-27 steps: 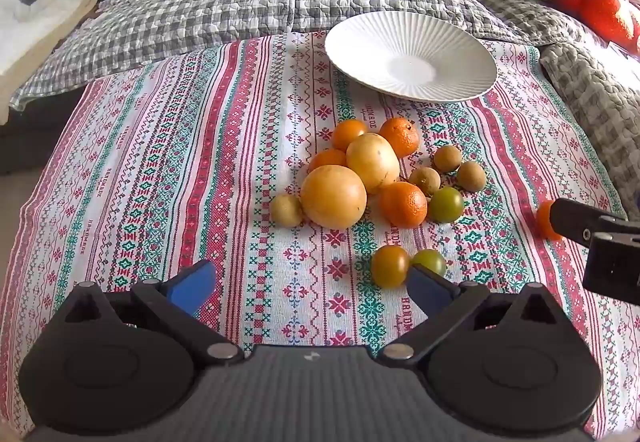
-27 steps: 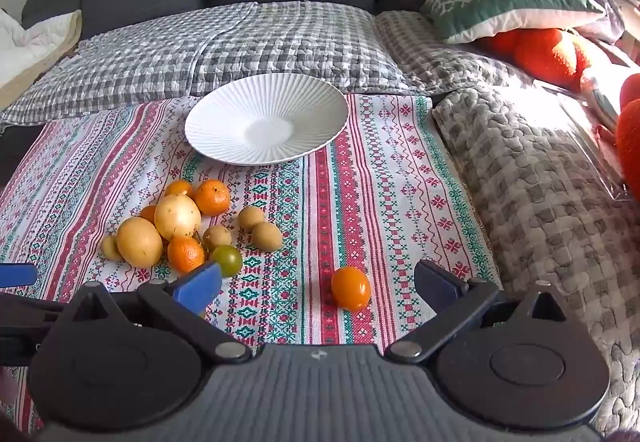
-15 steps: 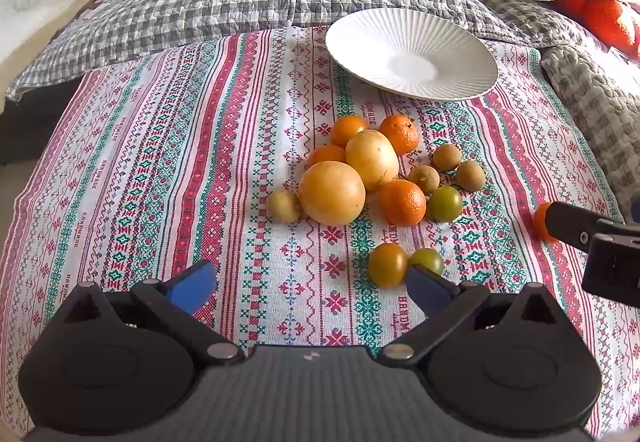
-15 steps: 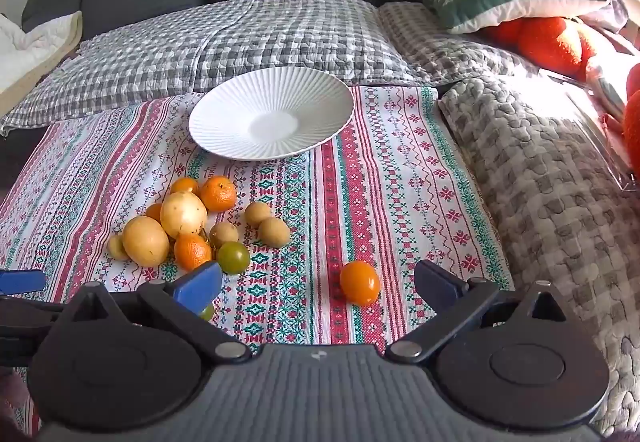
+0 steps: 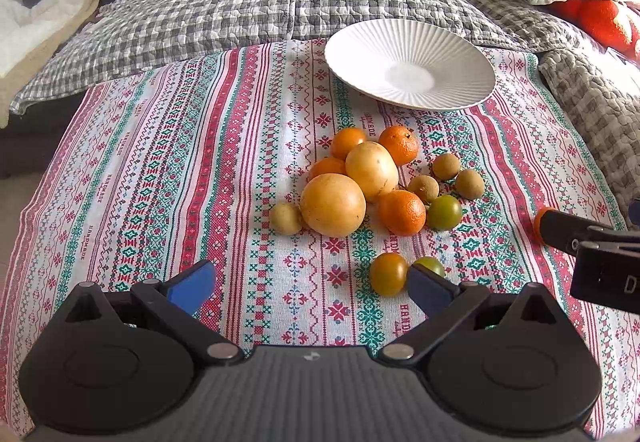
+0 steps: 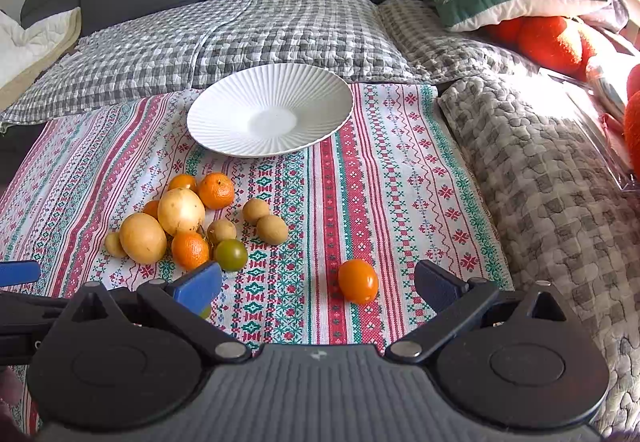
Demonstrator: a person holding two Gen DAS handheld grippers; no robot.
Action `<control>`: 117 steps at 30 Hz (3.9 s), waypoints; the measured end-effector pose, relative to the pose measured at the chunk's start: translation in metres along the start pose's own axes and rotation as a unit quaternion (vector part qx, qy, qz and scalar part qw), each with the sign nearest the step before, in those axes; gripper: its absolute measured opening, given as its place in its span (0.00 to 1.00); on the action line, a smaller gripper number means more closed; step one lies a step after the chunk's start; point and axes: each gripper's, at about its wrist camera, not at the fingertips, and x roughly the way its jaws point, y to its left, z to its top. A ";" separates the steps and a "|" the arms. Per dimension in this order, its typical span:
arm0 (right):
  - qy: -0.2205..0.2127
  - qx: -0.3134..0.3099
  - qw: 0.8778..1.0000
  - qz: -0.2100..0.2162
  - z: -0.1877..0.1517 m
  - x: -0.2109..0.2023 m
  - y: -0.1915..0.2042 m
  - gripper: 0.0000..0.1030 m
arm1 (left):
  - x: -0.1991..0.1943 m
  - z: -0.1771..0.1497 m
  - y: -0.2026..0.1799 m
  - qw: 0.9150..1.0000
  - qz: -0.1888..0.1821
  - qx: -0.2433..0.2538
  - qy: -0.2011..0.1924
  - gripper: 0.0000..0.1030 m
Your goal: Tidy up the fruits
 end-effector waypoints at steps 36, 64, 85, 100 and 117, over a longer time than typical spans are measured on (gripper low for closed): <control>-0.001 -0.007 1.000 -0.003 0.000 0.002 0.002 1.00 | -0.002 -0.001 0.003 1.000 -0.001 -0.001 -0.012 0.95; -0.006 -0.004 1.000 -0.003 0.001 0.001 0.003 1.00 | -0.003 -0.001 0.000 1.000 -0.002 0.003 -0.012 0.95; -0.031 0.028 0.991 0.129 0.036 0.007 -0.013 0.99 | 0.016 0.019 0.024 0.999 -0.027 0.022 -0.005 0.95; 0.093 0.120 0.947 0.282 0.051 0.086 0.013 0.66 | 0.047 0.028 0.036 0.996 -0.087 -0.019 0.009 0.67; 0.137 0.142 0.942 0.272 0.045 0.128 0.029 0.48 | 0.066 0.033 0.024 0.993 -0.114 0.001 -0.014 0.42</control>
